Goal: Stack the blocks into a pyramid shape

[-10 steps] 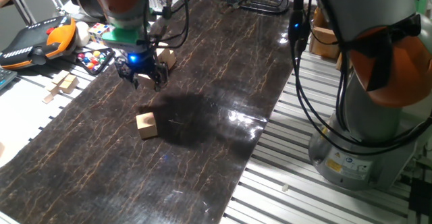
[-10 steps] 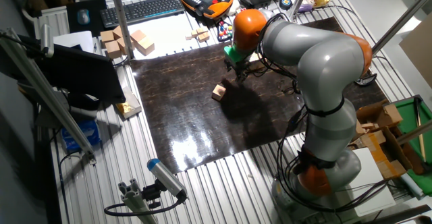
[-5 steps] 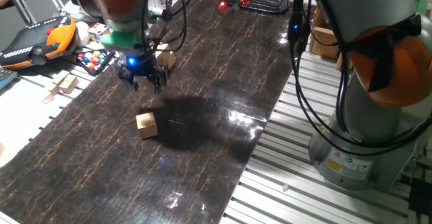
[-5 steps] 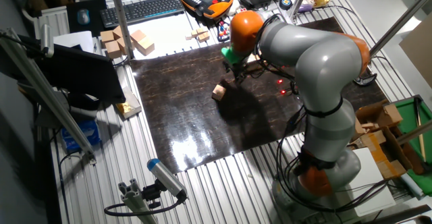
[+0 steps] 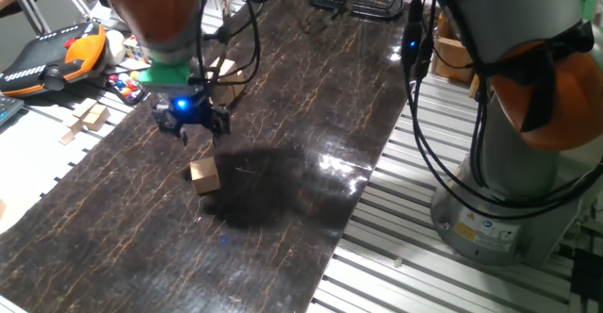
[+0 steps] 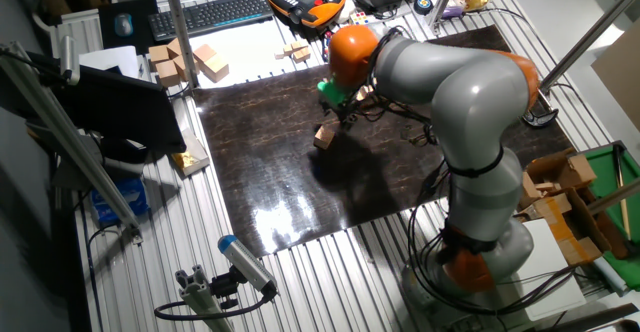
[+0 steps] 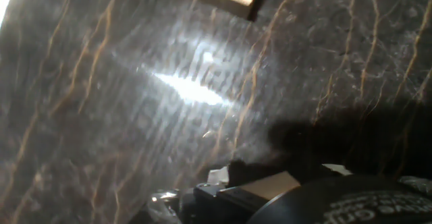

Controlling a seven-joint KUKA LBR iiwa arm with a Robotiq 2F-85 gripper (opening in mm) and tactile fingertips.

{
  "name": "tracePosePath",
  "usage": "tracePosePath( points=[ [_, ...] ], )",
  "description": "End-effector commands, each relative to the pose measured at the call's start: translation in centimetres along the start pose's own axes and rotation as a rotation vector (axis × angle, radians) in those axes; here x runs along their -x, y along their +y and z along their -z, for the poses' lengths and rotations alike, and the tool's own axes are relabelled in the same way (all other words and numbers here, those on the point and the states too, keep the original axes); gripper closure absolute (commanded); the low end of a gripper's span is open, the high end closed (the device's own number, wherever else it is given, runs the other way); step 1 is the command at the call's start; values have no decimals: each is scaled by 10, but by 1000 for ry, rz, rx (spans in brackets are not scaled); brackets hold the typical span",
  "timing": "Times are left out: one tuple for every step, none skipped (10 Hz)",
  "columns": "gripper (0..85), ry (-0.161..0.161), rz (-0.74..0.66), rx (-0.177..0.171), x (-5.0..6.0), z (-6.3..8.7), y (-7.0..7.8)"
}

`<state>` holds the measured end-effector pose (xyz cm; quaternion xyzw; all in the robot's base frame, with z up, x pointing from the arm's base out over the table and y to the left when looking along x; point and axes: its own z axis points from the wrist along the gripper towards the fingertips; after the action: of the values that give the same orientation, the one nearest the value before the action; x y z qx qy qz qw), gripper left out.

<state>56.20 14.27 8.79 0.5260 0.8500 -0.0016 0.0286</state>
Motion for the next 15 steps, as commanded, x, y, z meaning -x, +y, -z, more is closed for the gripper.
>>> tracePosePath(
  points=[
    [110, -4, 19, -1, -4, -4, -1],
    [87, -5, 36, -2, -8, -6, -1],
    [80, -3, 62, -2, -10, -8, -1],
    [73, -4, 84, -3, -12, -9, -2],
    [70, 0, 100, -1, -14, -11, -2],
    [67, -2, 125, -4, -17, -14, -2],
    [67, 2, 132, -1, -19, -16, -2],
    [67, 5, 152, -3, -21, -18, -3],
    [67, -1, 168, -12, -23, -20, -3],
    [70, 0, 179, -13, -24, -22, -4],
    [70, 0, 188, -13, -26, -24, -4],
    [67, -1, 191, -12, -28, -27, -4],
    [63, -2, 197, -11, -30, -29, -4],
    [63, -2, 202, -11, -31, -31, -5],
    [63, 0, 203, -10, -31, -32, -5]
  ],
)
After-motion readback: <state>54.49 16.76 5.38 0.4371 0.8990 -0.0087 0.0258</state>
